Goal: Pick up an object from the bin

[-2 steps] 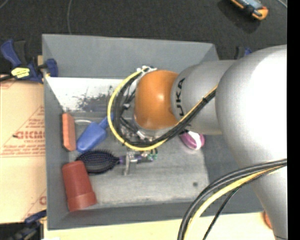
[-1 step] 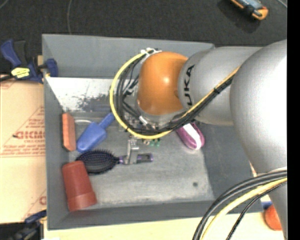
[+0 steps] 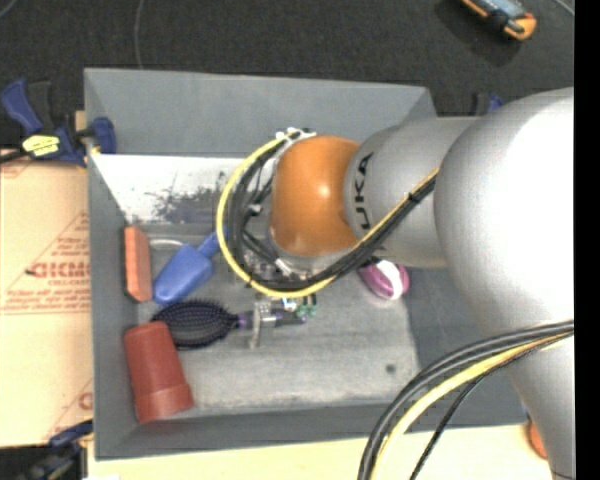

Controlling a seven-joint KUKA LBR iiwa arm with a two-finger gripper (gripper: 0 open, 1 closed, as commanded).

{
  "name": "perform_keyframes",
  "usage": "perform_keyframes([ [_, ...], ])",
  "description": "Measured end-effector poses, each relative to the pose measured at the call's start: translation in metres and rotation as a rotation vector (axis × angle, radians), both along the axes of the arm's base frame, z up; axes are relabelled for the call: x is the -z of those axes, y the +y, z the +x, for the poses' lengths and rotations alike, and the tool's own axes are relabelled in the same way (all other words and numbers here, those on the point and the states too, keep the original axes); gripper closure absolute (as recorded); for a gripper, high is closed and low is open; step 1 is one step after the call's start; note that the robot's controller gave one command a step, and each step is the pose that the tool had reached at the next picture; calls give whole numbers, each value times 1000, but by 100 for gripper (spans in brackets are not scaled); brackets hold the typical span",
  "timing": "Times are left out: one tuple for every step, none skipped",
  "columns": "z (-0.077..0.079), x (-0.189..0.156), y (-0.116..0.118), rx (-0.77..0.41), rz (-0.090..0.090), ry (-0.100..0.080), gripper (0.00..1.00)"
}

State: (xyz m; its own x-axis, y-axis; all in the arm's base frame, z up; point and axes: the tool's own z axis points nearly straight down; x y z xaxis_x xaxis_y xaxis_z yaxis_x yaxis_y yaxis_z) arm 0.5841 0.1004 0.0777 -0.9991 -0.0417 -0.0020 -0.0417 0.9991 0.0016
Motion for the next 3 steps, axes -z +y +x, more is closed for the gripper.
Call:
perform_keyframes([
  [-3, 7, 15, -27, 2, -20, 0],
  [1, 0, 1, 1, 1, -6, 100],
  [1, 0, 1, 2, 1, -6, 100],
])
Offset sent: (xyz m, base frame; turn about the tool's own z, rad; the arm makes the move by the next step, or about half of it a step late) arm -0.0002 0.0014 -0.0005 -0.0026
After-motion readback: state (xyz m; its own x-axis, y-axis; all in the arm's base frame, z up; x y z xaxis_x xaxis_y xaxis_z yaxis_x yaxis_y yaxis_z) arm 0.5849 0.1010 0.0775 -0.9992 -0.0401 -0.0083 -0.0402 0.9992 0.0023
